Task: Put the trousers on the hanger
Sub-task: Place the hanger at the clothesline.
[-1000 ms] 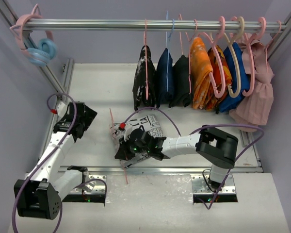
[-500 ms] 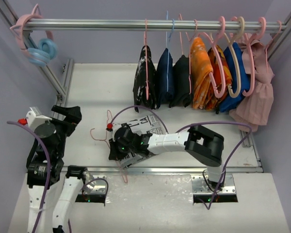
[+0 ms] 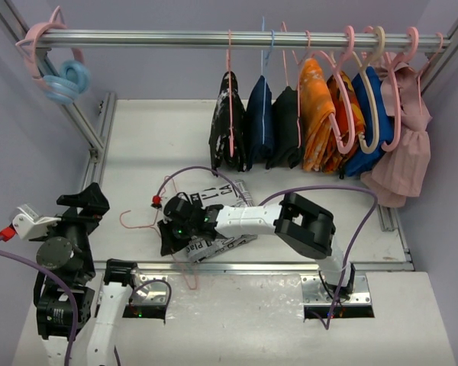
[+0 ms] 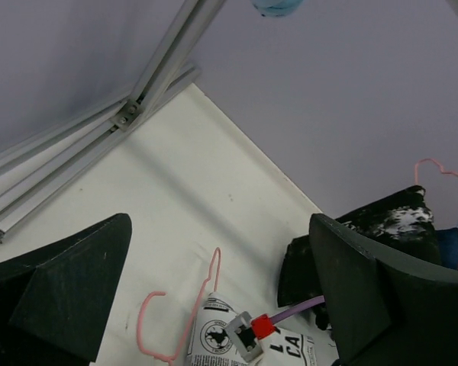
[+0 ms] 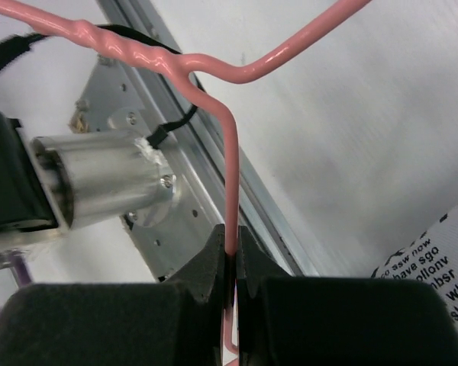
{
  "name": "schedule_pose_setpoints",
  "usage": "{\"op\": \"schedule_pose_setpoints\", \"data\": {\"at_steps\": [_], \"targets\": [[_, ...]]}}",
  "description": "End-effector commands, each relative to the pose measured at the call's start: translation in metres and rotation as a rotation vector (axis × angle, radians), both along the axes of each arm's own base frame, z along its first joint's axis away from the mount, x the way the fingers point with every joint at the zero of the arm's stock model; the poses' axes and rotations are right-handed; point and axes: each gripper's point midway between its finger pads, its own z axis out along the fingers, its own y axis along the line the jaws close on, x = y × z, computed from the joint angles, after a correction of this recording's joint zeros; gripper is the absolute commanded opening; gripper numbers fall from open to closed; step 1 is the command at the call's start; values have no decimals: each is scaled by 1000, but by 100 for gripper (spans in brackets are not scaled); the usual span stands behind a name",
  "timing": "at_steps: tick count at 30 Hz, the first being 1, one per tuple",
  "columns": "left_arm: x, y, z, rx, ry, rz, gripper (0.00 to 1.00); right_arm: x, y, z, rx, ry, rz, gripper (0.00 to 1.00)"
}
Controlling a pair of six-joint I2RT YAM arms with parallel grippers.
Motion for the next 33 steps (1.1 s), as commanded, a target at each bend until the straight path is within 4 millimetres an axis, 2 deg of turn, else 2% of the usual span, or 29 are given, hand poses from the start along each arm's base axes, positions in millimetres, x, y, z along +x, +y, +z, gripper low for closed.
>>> {"op": "schedule_pose_setpoints", "data": {"at_steps": [1, 4, 6, 12, 15, 18, 25, 29, 33], "targets": [[-10, 18, -1, 12, -40, 105, 100, 1, 32, 76, 183, -50, 62, 0], [-14, 23, -5, -8, -50, 141, 100, 1, 34, 113, 245, -83, 66, 0], [-16, 24, -7, -14, -50, 149, 100, 2, 36, 125, 269, -94, 68, 0], [-15, 23, -9, -28, -52, 145, 100, 14, 33, 181, 393, -205, 20, 0], [-15, 23, -9, -30, -50, 146, 100, 22, 38, 210, 431, -236, -3, 0], [-18, 25, -10, -37, -55, 156, 100, 38, 40, 226, 409, -243, -64, 0], [-16, 23, -10, -34, -53, 147, 100, 78, 36, 288, 458, -228, -181, 0], [-16, 23, -9, -33, -60, 143, 100, 97, 29, 318, 471, -236, -213, 0], [-14, 21, -9, -28, -56, 133, 100, 128, 22, 346, 526, -207, -258, 0]]}}
